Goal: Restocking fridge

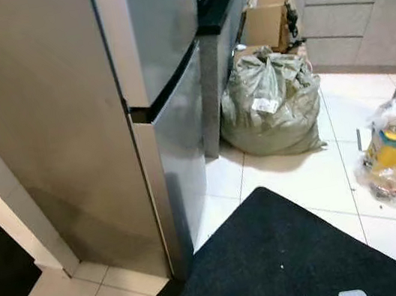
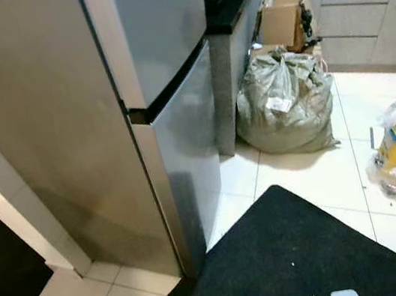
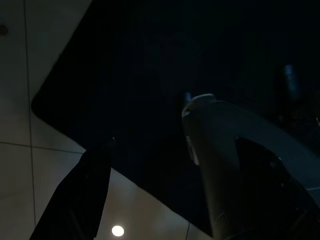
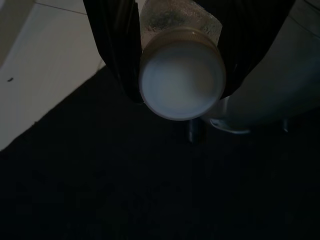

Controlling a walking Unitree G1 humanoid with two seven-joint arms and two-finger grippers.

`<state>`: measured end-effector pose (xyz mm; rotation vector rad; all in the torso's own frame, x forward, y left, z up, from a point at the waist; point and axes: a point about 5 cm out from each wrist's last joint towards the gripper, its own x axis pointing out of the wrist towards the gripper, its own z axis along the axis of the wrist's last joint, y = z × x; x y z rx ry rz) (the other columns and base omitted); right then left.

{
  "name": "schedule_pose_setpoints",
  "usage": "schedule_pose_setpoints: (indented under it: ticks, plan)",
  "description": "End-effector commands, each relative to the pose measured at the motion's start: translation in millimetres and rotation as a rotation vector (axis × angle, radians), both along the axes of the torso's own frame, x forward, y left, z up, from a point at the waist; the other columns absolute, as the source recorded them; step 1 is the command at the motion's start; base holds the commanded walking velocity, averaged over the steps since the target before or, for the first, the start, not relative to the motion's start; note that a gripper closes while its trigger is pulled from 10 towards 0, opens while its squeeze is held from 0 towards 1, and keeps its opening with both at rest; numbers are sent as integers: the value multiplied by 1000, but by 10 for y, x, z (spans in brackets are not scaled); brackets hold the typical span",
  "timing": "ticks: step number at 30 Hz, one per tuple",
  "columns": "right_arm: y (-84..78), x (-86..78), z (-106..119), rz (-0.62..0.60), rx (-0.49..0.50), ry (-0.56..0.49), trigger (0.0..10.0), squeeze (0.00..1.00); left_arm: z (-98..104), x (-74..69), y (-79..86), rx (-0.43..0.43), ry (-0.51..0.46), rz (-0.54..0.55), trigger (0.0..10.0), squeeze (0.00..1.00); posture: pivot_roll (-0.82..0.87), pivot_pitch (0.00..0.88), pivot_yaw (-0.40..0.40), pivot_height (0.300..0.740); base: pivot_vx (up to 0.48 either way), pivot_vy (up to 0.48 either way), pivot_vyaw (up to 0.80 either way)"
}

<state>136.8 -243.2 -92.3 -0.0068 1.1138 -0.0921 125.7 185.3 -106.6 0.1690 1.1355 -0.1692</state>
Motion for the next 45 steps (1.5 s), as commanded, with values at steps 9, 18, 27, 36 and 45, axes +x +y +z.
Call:
schedule_pose_setpoints:
  ticks: [9,18,27,36,45]
  plan:
    - [-40,-52,-7,10,-14,16,10000,0,-5,-16,-4,-5,8,-5,10000,0,-39,0,-16,740,318,0,0]
    - [-38,-53,-8,19,-16,17,10000,0,1,3,-16,-26,3,-8,10000,0,-38,0,-16,740,58,0,0]
    - [-24,-45,-9,28,-15,17,10000,0,5,13,-8,-32,4,-8,10000,0,-38,0,-15,740,0,-458,0]
    - [-22,-48,-10,35,-16,20,10000,0,3,5,4,-29,6,3,10000,0,-38,0,-15,740,0,-458,0]
    - [-25,-60,-13,40,-17,26,10000,0,3,2,19,-13,1,25,10000,0,-39,0,-14,740,0,-51,0]
